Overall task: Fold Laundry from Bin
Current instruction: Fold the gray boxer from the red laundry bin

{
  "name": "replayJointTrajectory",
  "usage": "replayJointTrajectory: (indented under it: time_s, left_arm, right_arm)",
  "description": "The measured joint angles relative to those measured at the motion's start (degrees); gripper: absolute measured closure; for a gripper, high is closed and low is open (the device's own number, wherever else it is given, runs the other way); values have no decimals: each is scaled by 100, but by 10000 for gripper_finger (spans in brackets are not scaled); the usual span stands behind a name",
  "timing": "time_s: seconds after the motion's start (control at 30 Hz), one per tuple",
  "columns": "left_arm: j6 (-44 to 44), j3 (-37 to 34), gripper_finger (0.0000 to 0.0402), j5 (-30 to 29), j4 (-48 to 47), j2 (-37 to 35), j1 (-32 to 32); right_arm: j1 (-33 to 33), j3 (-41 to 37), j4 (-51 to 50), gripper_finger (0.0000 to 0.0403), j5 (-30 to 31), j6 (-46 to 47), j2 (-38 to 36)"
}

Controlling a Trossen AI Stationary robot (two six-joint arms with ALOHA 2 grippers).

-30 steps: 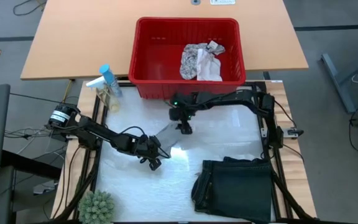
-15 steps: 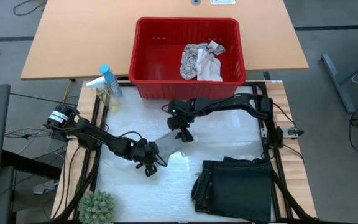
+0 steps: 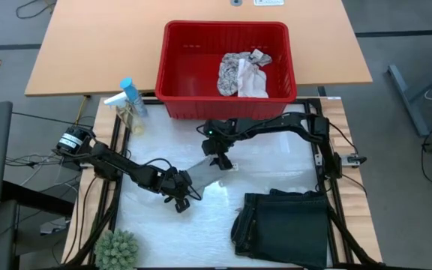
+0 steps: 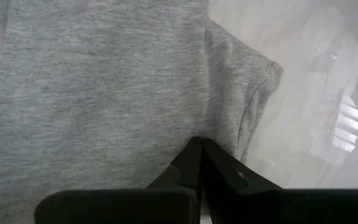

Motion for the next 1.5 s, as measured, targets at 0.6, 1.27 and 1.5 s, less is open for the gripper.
replayJointTrajectory:
  time_s: [0.6,1.27,1.5]
  left_arm:
    - [-19,-2,401,113,15,0,9]
    - [-25,-8,401,206,86,2,0]
    - [-23,-9,401,203,92,2,0]
  right_arm:
    - [-38,-442,638,149,-6,144,138]
    - [-211,-19,56,195,33,281,409]
    - [-240,234,-76,179,-6,275,409]
